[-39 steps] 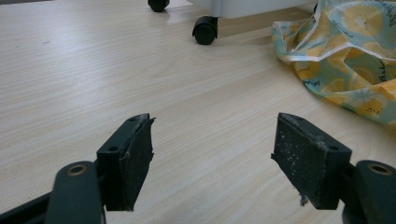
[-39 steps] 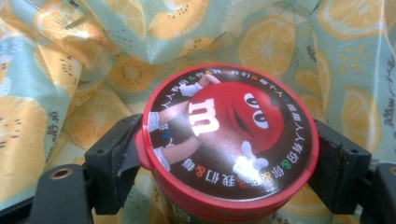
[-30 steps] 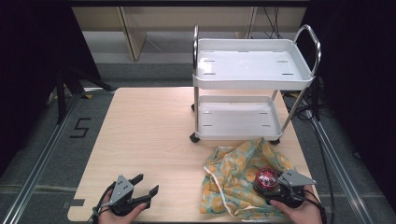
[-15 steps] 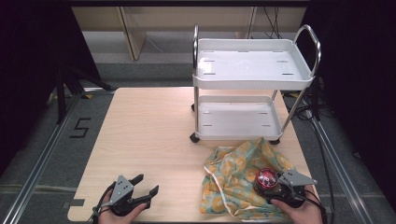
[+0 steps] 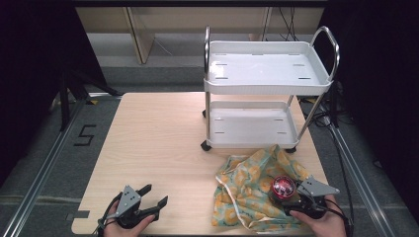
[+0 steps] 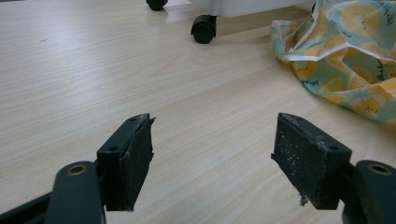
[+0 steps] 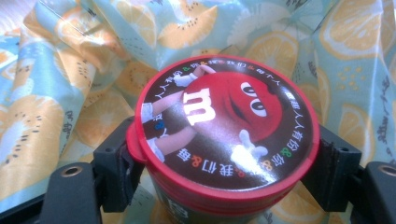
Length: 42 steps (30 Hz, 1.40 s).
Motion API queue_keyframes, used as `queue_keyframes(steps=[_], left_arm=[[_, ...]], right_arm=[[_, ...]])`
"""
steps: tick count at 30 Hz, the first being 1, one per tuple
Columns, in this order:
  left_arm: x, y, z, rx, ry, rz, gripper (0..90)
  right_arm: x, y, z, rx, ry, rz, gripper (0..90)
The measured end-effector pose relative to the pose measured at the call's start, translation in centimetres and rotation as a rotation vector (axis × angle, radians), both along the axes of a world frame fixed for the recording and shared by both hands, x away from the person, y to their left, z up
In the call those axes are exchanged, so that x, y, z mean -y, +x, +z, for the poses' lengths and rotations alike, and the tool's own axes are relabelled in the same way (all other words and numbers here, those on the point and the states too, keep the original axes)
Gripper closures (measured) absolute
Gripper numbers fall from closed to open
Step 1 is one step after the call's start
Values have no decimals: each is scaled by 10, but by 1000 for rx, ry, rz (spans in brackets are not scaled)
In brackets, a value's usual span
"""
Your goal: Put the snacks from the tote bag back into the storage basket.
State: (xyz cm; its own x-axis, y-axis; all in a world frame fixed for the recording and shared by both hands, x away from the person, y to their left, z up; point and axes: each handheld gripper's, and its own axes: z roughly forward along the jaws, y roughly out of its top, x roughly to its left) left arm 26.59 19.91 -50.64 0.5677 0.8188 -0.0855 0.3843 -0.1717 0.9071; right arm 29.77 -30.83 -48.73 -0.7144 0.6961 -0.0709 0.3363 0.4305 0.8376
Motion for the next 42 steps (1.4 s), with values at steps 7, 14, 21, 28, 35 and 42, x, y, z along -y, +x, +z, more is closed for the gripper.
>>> queue_keyframes(steps=[7,14,21,28,35,42], left_arm=[[-1,0,0,-3,-2,1,278],[1,0,0,-2,-20,11,278],[0,0,-1,-15,-30,18,278],[0,0,-2,-16,-34,18,278],[0,0,-2,-15,-32,19,278],[1,0,-1,-13,-35,25,278]], right_arm=[[4,2,6,1,10,28,258],[5,3,9,3,11,40,259],[2,4,16,21,-7,56,259],[-1,4,23,16,-4,50,259],[0,5,31,27,9,46,259],[0,8,36,30,18,47,260]])
